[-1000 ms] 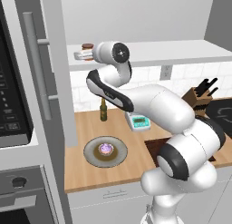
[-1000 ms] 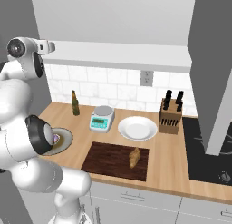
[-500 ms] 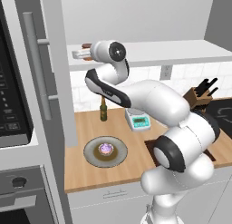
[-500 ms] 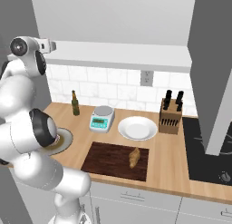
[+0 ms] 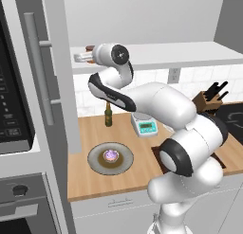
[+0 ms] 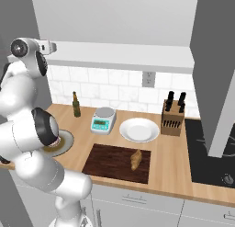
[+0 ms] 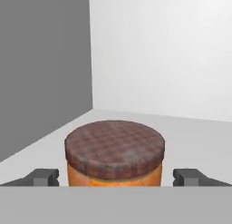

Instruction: From the different types of pastries on the counter, select a croissant and place it on the cutting board. Then retrieve a jar of jam from the cabinet and place it alongside the croissant on the cutting board.

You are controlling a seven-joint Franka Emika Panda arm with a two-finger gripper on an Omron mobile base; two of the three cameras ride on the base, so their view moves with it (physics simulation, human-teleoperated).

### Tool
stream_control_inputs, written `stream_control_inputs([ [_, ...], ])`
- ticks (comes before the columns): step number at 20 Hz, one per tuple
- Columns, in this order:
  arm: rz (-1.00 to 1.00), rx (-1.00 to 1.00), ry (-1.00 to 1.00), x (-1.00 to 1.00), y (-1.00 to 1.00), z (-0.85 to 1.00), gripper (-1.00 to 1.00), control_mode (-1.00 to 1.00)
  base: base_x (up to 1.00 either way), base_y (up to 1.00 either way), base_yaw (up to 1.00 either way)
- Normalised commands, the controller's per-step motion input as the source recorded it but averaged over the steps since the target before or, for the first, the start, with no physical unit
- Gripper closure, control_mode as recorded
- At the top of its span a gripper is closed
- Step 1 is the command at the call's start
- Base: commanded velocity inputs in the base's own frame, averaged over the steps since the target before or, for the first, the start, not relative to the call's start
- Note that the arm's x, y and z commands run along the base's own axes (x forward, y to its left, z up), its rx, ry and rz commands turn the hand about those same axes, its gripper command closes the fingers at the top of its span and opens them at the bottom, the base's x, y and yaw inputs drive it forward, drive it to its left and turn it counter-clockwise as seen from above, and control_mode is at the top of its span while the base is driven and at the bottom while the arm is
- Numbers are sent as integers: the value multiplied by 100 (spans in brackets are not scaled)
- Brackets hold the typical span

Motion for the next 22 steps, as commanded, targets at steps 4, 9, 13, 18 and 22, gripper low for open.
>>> stream_control_inputs([
  [4, 0, 0, 0, 2, 14, -10, -100, -100, 0, 0, 0],
  [9, 0, 0, 0, 2, 34, -7, 100, -100, 0, 0, 0],
  [13, 0, 0, 0, -2, 15, 0, 100, -100, 0, 0, 0],
  [18, 0, 0, -2, -15, 1, 15, 100, -100, 0, 0, 0],
  [22, 0, 0, -4, -47, 0, 16, 100, -100, 0, 0, 0],
])
